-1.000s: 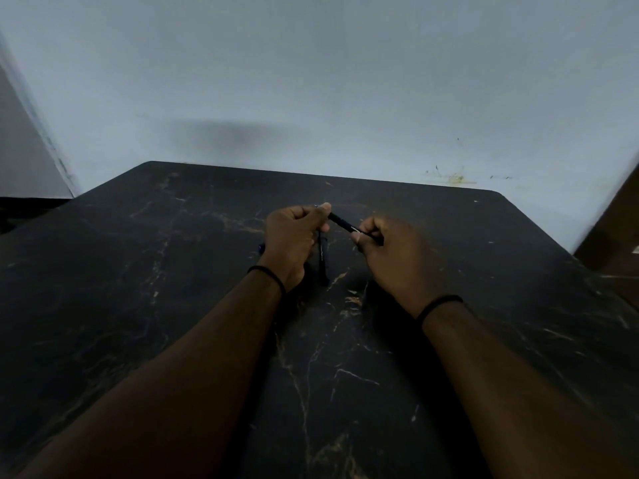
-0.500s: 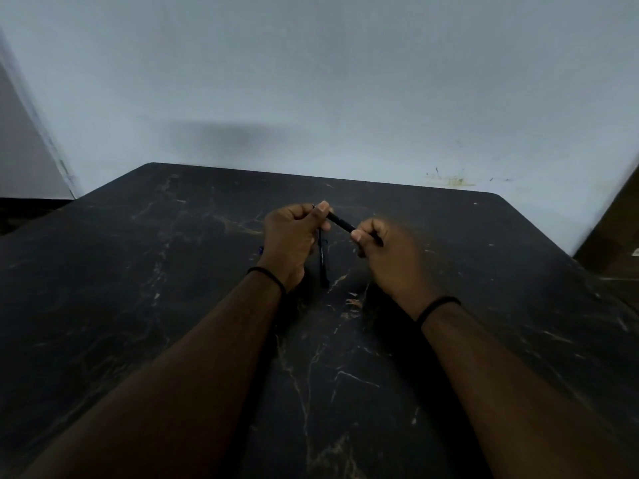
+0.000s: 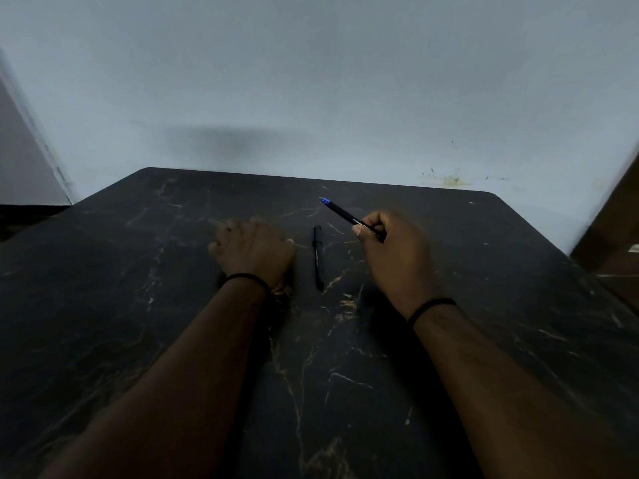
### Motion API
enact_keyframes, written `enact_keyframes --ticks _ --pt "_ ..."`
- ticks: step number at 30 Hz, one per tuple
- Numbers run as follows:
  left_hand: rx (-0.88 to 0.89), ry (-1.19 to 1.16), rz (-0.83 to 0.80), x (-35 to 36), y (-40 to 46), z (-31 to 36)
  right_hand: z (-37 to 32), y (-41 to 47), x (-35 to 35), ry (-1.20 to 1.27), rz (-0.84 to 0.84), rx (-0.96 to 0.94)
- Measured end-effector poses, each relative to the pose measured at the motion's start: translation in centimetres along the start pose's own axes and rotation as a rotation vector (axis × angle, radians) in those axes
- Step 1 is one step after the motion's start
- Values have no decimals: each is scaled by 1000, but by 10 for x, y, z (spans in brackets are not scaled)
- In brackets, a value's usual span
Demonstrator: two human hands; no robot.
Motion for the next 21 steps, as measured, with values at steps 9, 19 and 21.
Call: enact_keyframes --ticks 9,19,21 --pt "145 -280 160 -12 0 8 4 2 5 1 1 -8" --pt "249 -1119 -132 6 3 19 7 4 10 -51 -57 -18" --pt "263 -1155 -159 6 1 21 7 4 12 -51 -82 -14"
Point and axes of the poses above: each hand's wrist, its own y-axis towards the middle knuckle, its own x-axis out of the palm, z = x × y, the point moved 8 cm from there along y, towards the middle knuckle, and after that the axes turned 9 degrees about -z, right-handed, at the moved point
